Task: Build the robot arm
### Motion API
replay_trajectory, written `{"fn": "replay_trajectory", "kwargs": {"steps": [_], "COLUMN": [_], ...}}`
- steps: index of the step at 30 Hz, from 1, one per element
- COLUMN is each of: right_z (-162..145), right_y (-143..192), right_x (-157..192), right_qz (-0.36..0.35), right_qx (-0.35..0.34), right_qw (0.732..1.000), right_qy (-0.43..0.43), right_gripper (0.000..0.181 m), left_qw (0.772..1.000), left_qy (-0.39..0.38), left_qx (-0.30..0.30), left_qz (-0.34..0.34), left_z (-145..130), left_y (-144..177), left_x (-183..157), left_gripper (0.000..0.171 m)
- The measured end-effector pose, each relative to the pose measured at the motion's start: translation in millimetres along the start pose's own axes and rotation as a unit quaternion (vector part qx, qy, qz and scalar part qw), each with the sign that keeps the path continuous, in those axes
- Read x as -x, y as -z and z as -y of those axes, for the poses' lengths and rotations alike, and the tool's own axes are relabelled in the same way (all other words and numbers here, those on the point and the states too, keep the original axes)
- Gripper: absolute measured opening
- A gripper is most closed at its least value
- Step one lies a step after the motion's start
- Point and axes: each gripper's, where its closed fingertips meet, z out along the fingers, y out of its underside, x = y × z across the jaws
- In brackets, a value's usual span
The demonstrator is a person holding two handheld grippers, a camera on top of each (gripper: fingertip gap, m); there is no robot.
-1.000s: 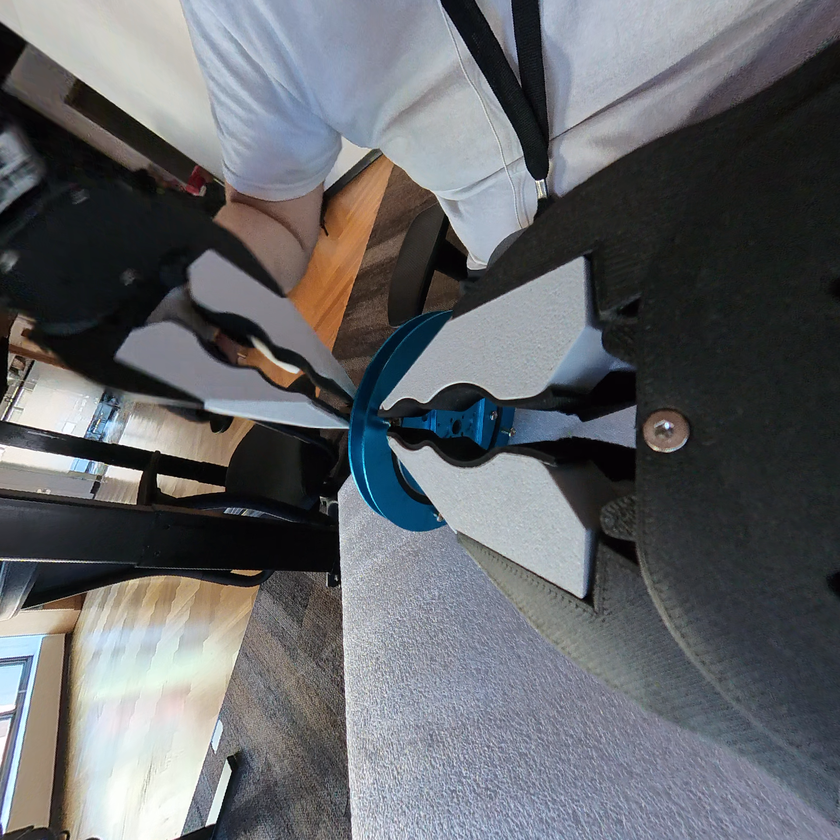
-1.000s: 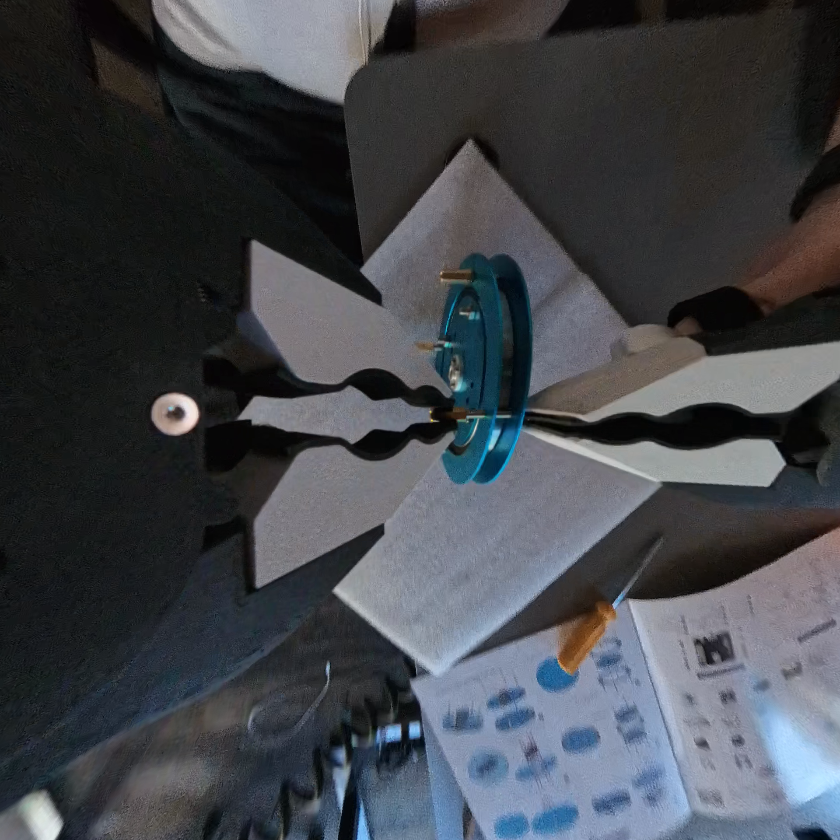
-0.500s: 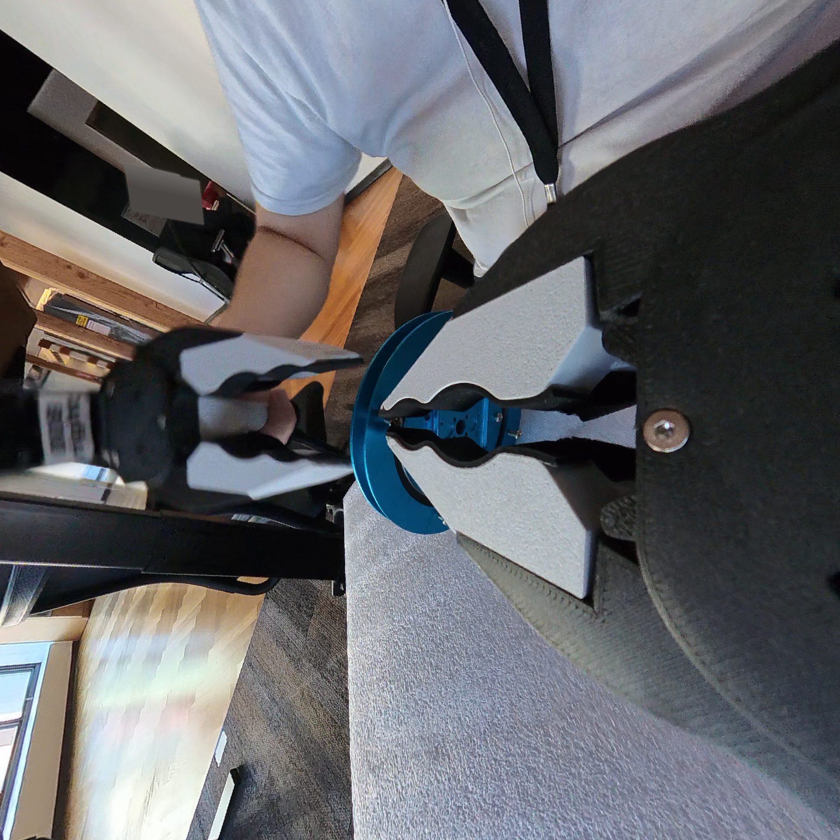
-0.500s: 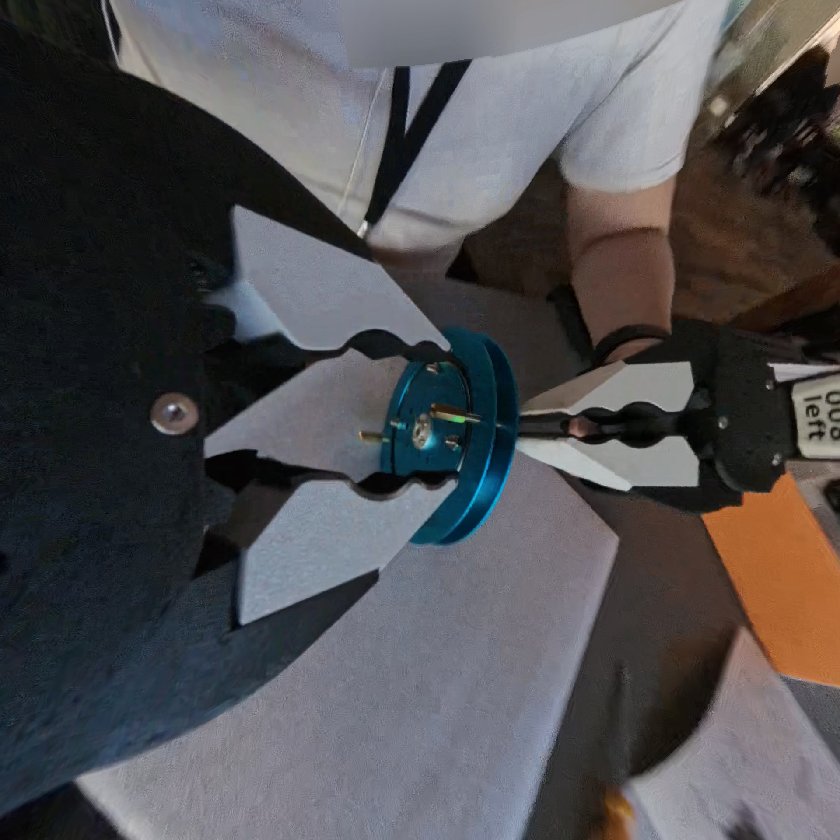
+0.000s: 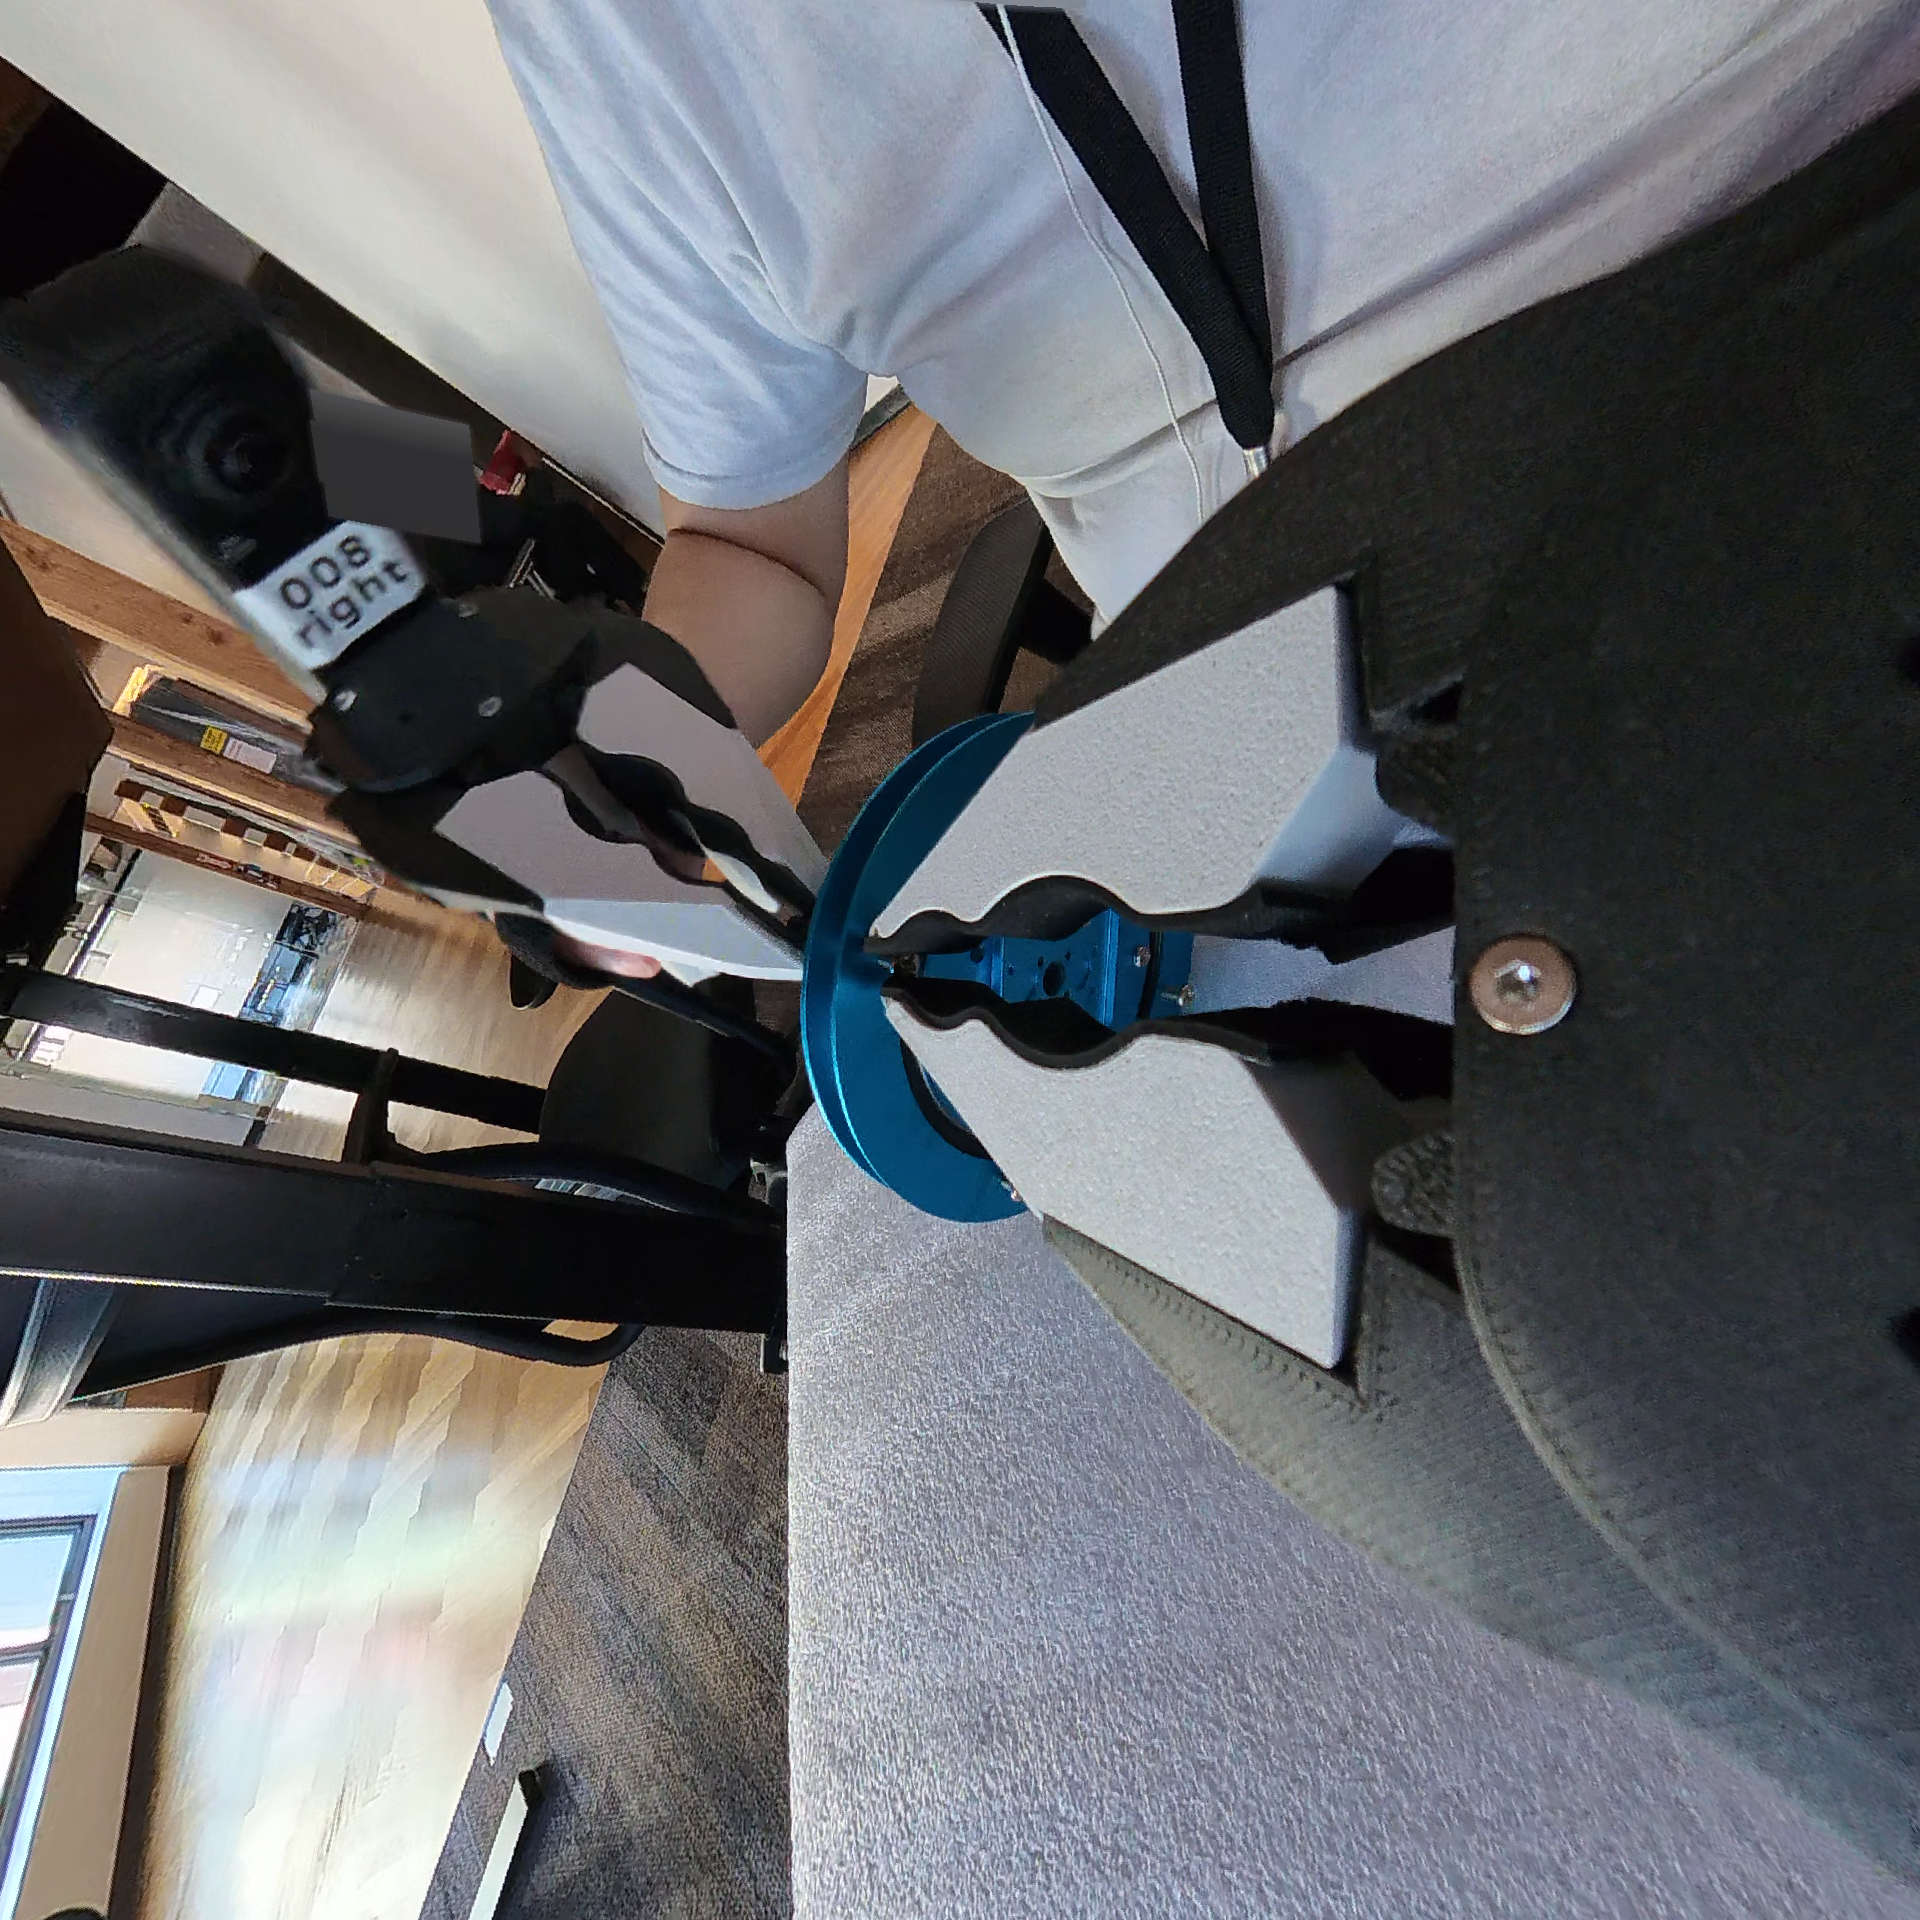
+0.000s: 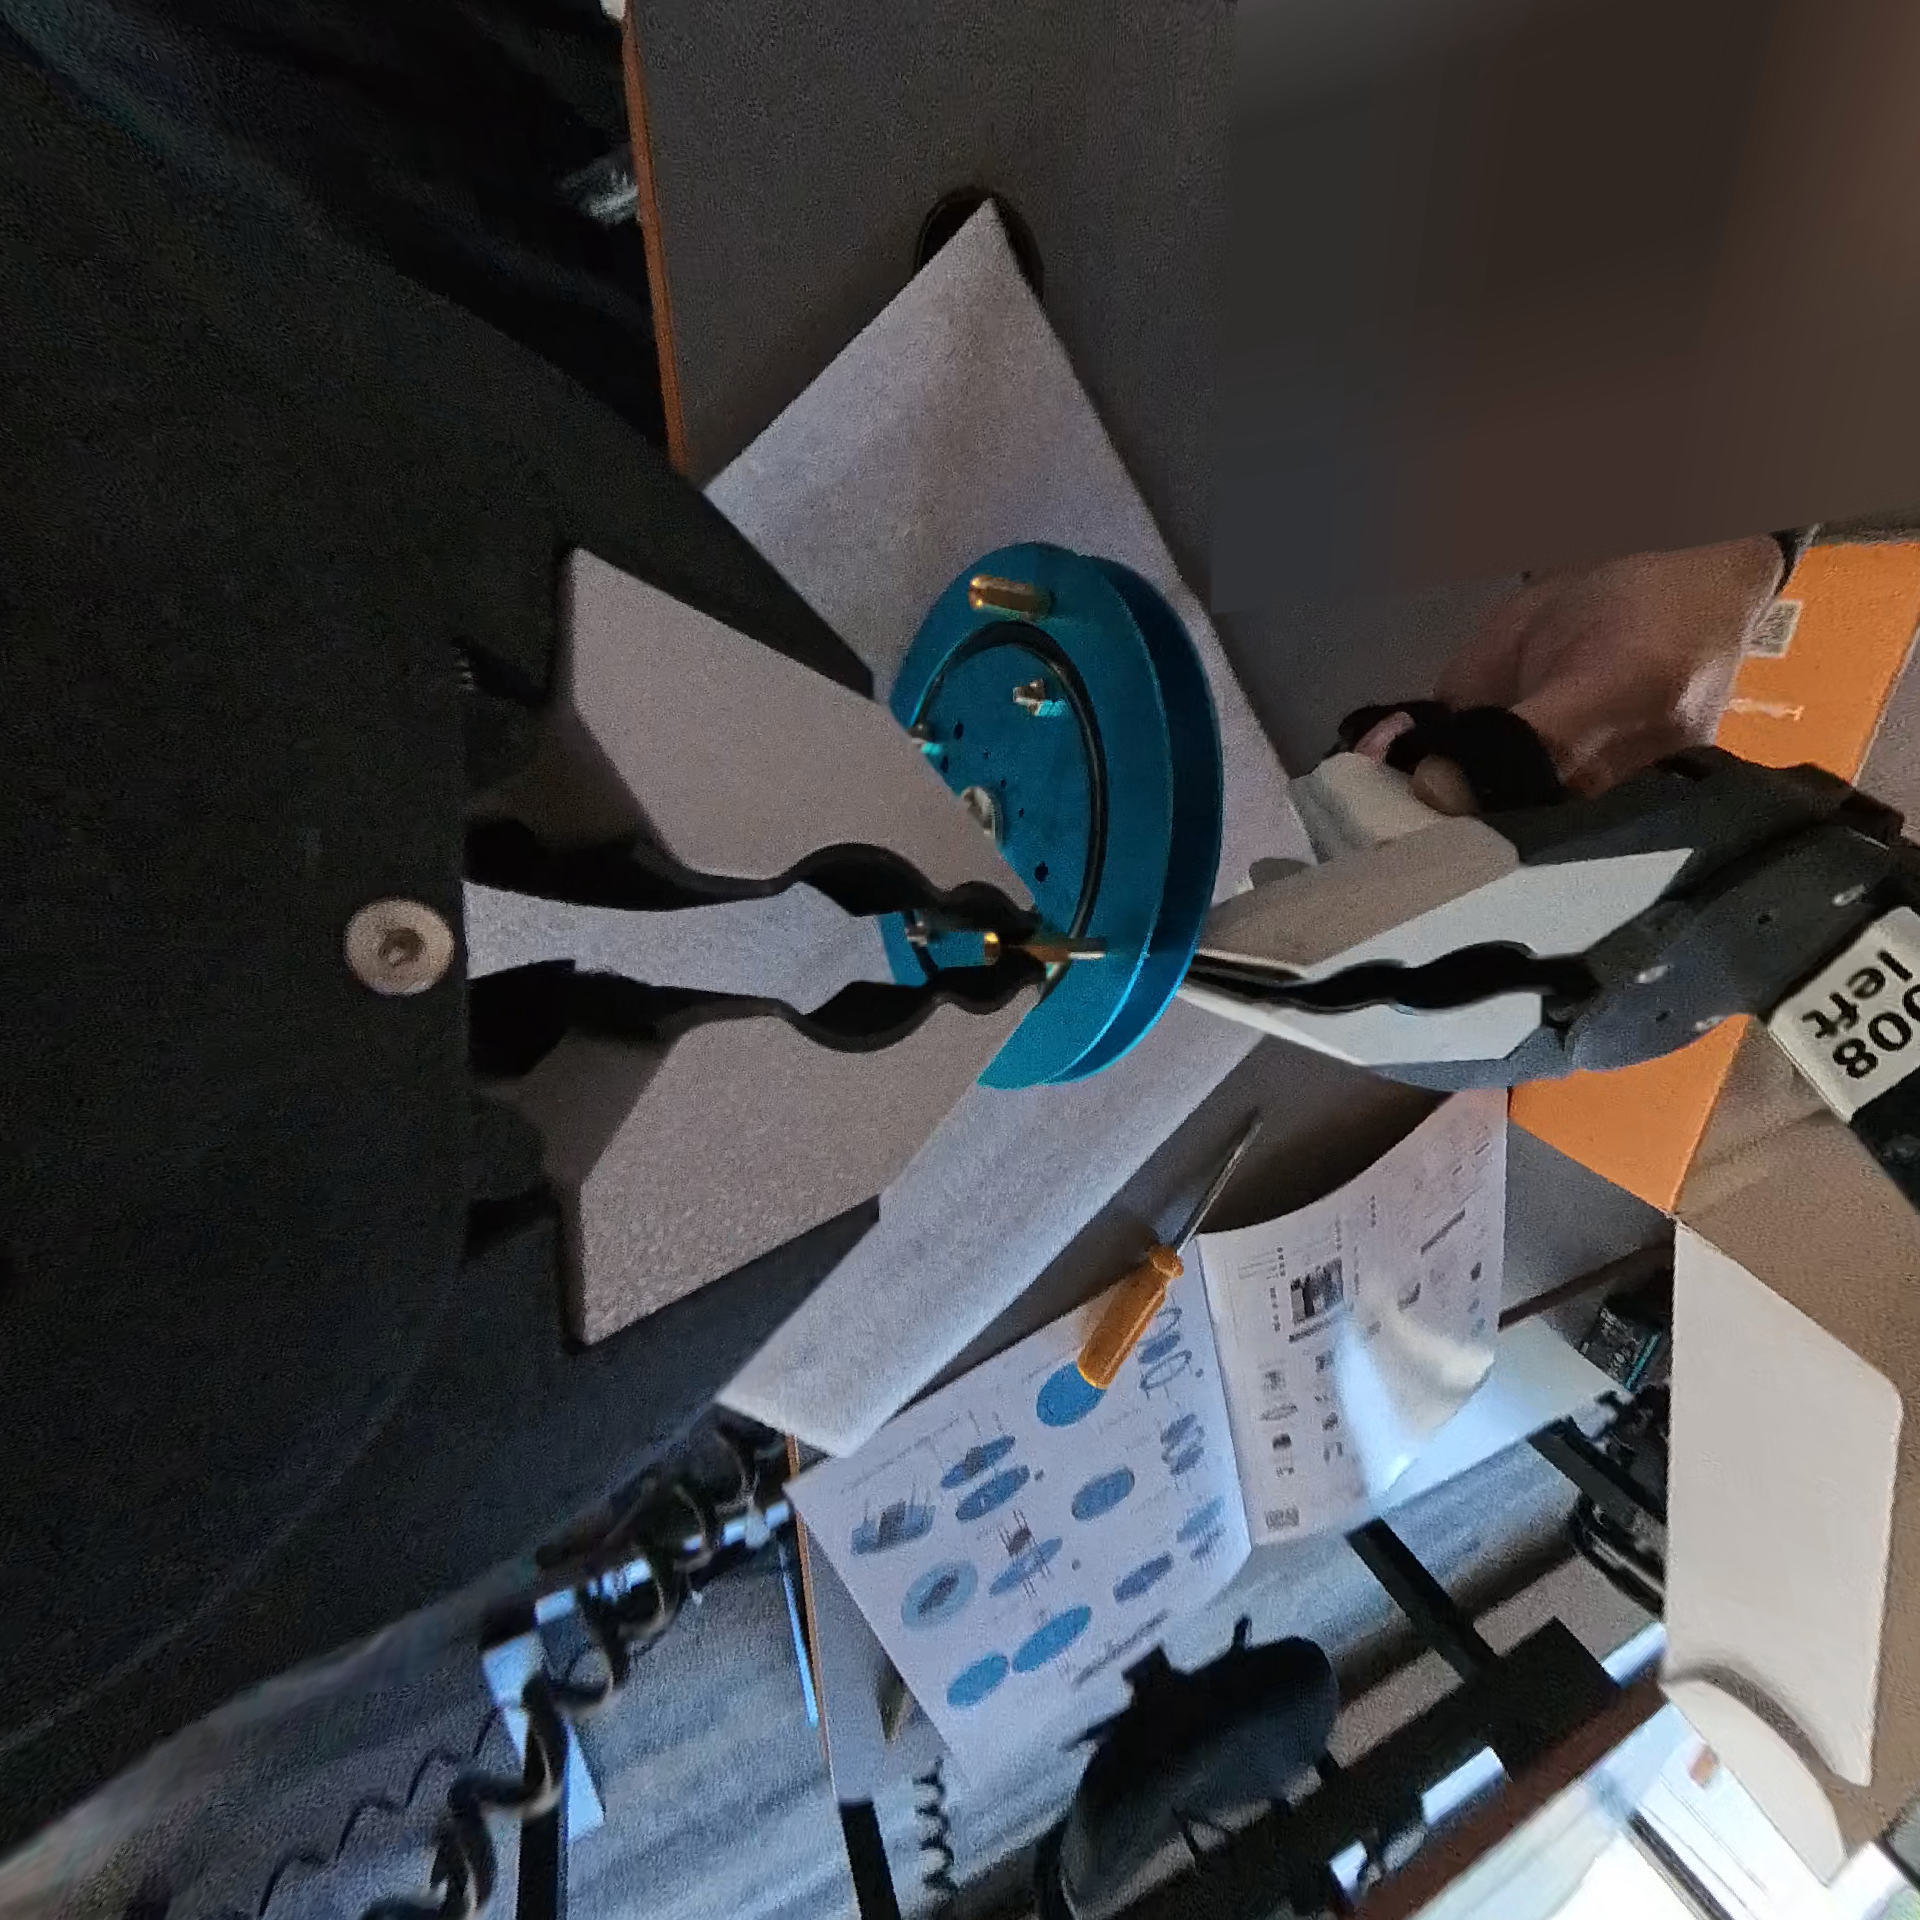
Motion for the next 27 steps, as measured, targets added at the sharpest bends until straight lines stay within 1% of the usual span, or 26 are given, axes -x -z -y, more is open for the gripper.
{"fn": "replay_trajectory", "kwargs": {"steps": [2, 3, 5, 7, 10, 14, 15, 16, 17, 19, 20, 21, 22, 23, 24, 26, 27], "right_z": [0.7, 0.2, 1.4, 1.3, 1.6, 2.7, 3.1, 2.9, 3.8, 6.3, 4.9, 4.3, 5.3, 5.8, 5.4, 5.8, 5.8], "right_y": [1.2, 1.8, 4.0, 6.0, 6.4, 6.3, 6.6, 7.0, 8.3, 10.4, 9.2, 9.4, 11.1, 12.2, 11.9, 11.8, 11.2], "right_x": [1.8, 3.1, 5.0, 5.4, 6.3, 6.3, 6.7, 7.3, 9.4, 12.6, 9.8, 4.5, 2.2, 0.3, -4.5, -0.8, 1.4], "right_qz": [0.042, 0.069, 0.127, 0.179, 0.253, 0.315, 0.326, 0.328, 0.325, 0.297, 0.257, 0.207, 0.166, 0.131, 0.095, 0.079, 0.079], "right_qx": [-0.009, -0.012, -0.029, -0.041, -0.049, -0.058, -0.062, -0.067, -0.072, -0.079, -0.079, -0.084, -0.088, -0.084, -0.074, -0.054, -0.046], "right_qw": [0.996, 0.989, 0.966, 0.933, 0.866, 0.782, 0.769, 0.777, 0.8, 0.86, 0.899, 0.933, 0.957, 0.974, 0.984, 0.992, 0.993], "right_qy": [-0.079, -0.127, -0.222, -0.308, -0.428, -0.535, -0.546, -0.532, -0.499, -0.406, -0.347, -0.283, -0.221, -0.167, -0.129, -0.082, -0.074], "right_gripper": [0.004, 0.004, 0.004, 0.004, 0.005, 0.004, 0.005, 0.005, 0.006, 0.017, 0.025, 0.025, 0.022, 0.017, 0.017, 0.017, 0.02], "left_qw": [1.0, 1.0, 1.0, 1.0, 1.0, 0.999, 0.999, 0.999, 0.999, 0.999, 0.999, 0.999, 1.0, 1.0, 1.0, 1.0, 1.0], "left_qy": [-0.006, -0.01, -0.016, -0.017, -0.022, -0.036, -0.036, -0.035, -0.035, -0.035, -0.034, -0.031, -0.028, -0.026, -0.025, -0.023, -0.022], "left_qx": [0.003, 0.004, 0.008, 0.007, 0.008, 0.013, 0.013, 0.012, 0.013, 0.012, 0.012, 0.011, 0.01, 0.009, 0.008, 0.007, 0.006], "left_qz": [0.0, 0.001, -0.001, -0.002, -0.001, 0.008, 0.007, 0.008, 0.008, 0.007, 0.007, 0.006, 0.005, 0.004, 0.005, 0.005, 0.005], "left_z": [-0.7, -1.0, -1.8, -1.8, -1.6, -1.5, -1.6, -1.5, -1.4, -0.9, -0.8, -0.7, -0.6, -0.5, -0.4, -0.1, 0.2], "left_y": [-0.2, -0.6, -1.3, -2.2, -2.6, -2.1, -2.2, -2.6, -2.8, -3.2, -3.0, -2.6, -2.3, -2.1, -2.0, -2.0, -2.1], "left_x": [-1.3, -1.9, -3.7, -4.5, -4.7, -4.4, -4.9, -5.0, -5.3, -6.0, -5.7, -5.5, -5.4, -5.3, -4.9, -4.5, -4.6], "left_gripper": [0.002, 0.002, 0.003, 0.002, 0.003, 0.003, 0.003, 0.003, 0.003, 0.003, 0.003, 0.003, 0.003, 0.003, 0.003, 0.003, 0.003]}}
